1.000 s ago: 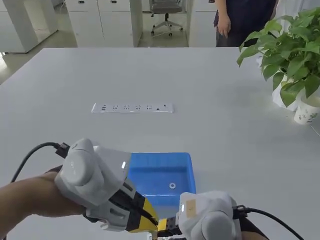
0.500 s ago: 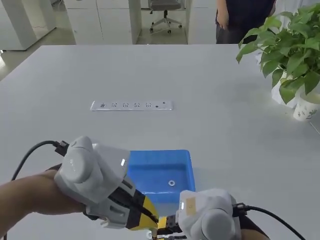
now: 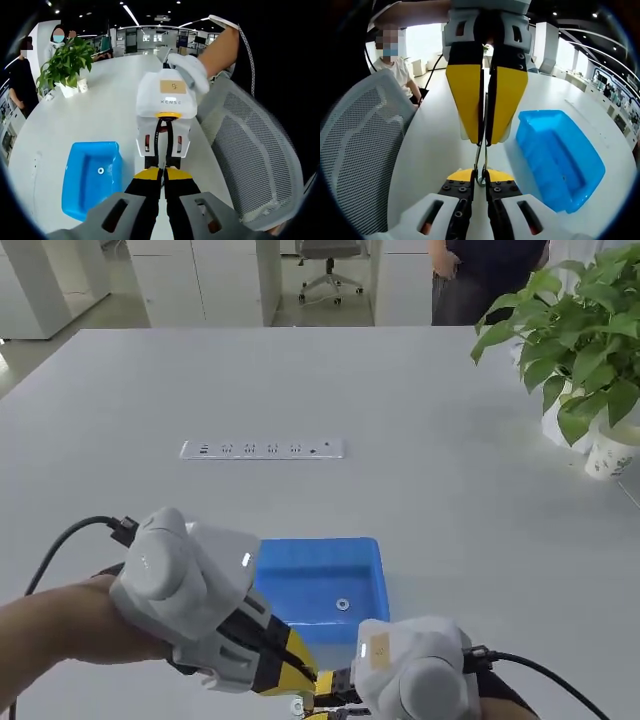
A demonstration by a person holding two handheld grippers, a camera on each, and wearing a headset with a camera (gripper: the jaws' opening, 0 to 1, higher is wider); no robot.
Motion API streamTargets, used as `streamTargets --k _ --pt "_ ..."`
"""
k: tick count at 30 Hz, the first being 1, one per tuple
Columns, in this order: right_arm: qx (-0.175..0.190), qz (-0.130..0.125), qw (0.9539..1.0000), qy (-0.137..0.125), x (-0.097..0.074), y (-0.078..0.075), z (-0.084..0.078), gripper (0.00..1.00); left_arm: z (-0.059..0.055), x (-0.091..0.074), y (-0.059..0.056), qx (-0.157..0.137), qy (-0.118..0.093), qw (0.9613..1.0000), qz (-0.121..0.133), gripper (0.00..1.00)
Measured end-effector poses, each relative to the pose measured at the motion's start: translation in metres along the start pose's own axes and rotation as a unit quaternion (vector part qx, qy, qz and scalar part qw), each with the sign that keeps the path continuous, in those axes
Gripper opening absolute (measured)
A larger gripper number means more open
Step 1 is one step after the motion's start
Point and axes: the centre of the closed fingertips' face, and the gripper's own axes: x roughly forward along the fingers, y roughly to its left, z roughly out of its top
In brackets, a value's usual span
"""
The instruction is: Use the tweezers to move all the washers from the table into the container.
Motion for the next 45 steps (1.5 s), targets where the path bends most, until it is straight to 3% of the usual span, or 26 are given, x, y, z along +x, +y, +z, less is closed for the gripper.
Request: streamTargets --k 23,45 --pt "0.018 0.000 0.9998 0.005 0.000 -0.001 0.000 0.09 0.000 -0.001 0.001 -0.001 0.005 1.0000 -0.001 0.05" --pt "0.010 -0.003 0.9999 -0.006 -0.013 -0.004 0.016 0.09 0.016 -0.015 0.002 0.003 -0.001 1.0000 0.003 0.05"
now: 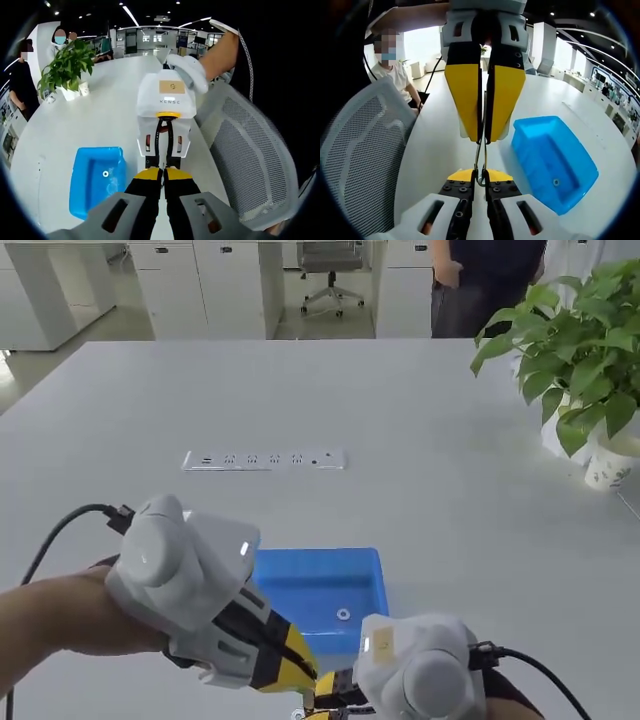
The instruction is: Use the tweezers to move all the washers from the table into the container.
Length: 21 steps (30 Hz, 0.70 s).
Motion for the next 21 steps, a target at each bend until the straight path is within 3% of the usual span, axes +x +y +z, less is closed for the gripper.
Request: streamTargets --k 21 --pt "-0.023 -0.016 0.9996 -0.007 -0.017 -0.021 0.026 0.09 0.020 -0.024 0.016 0.020 -0.002 0.9997 0.011 0.05"
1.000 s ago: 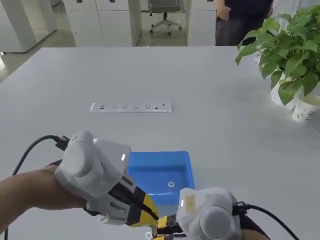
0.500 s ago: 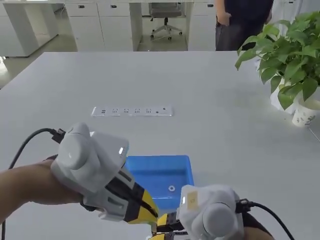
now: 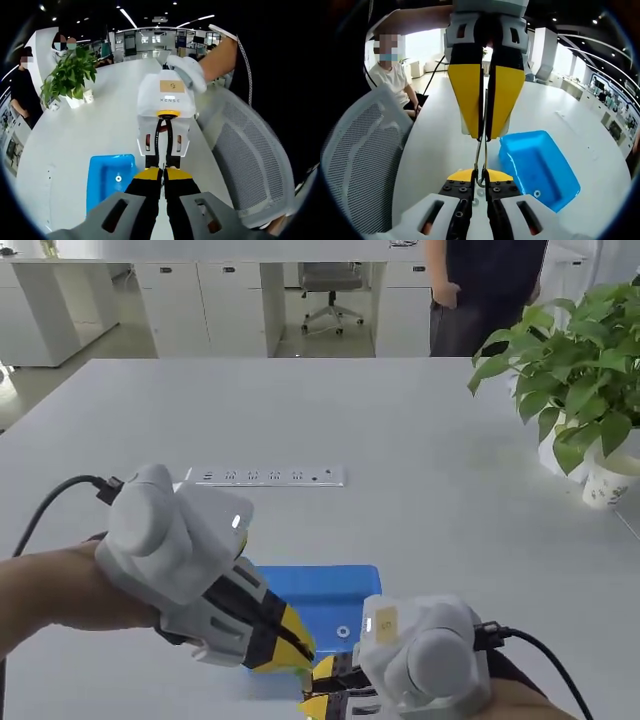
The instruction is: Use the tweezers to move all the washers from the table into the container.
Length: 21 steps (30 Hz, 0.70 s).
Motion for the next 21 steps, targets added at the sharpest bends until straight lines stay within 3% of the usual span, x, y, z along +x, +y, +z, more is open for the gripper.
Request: streamTargets --k 7,21 --pt "-0.009 -0.010 0.9999 -0.005 -0.007 -0.014 0.010 0.09 0.011 -0.010 0.011 0.008 -0.003 0.9999 0.007 0.05" --pt "-0.013 -0.028 0.9994 -0.014 -0.011 -0.043 0.020 0.09 0.018 -0.017 0.034 0.019 -0.001 0.9997 0.016 0.05"
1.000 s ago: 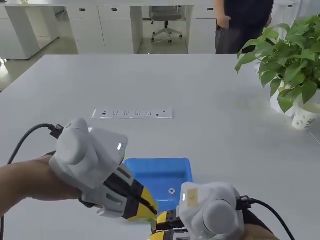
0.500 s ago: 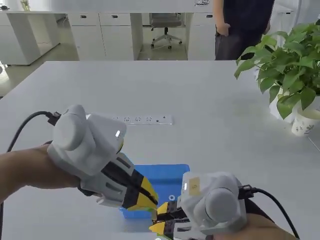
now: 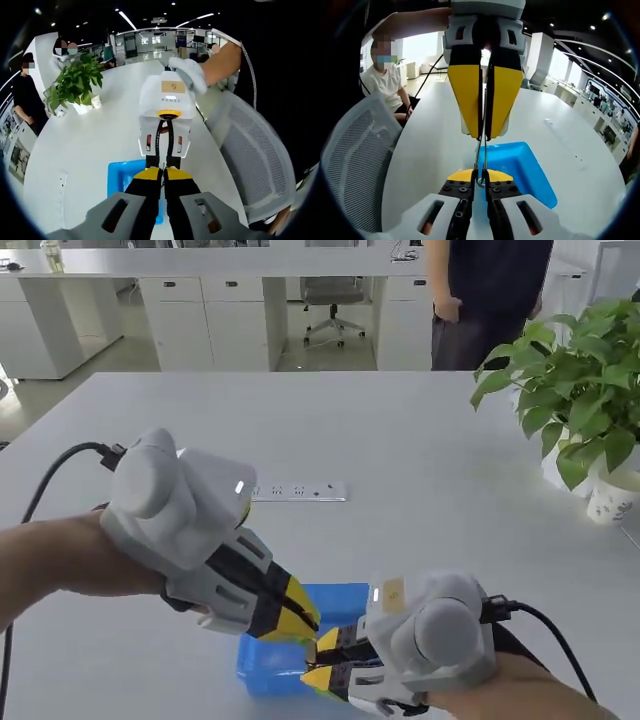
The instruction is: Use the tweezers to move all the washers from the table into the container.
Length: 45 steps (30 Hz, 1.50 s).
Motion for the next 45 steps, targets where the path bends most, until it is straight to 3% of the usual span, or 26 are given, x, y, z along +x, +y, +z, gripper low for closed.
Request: streamTargets --k 9,21,33,45 --pt "-0.006 0.000 1.0000 0.004 0.003 -0.016 -0.001 0.09 -0.002 0.000 0.016 0.001 0.002 1.0000 0.003 0.05" --pt "-0.003 -0.002 1.0000 0.009 0.015 -0.036 -0.014 0.09 -0.016 0.009 0.037 0.005 0.010 0.9999 0.009 0.05" --pt "0.008 0.008 0.9996 0.027 0.029 -0.045 -0.036 0.09 -0.033 0.027 0.049 0.003 0.022 0.9997 0.011 0.05" --pt "0.010 0.020 0.9984 0.051 0.038 -0.046 -0.054 0.10 -0.047 0.040 0.054 -0.016 0.016 0.9997 0.006 0.05"
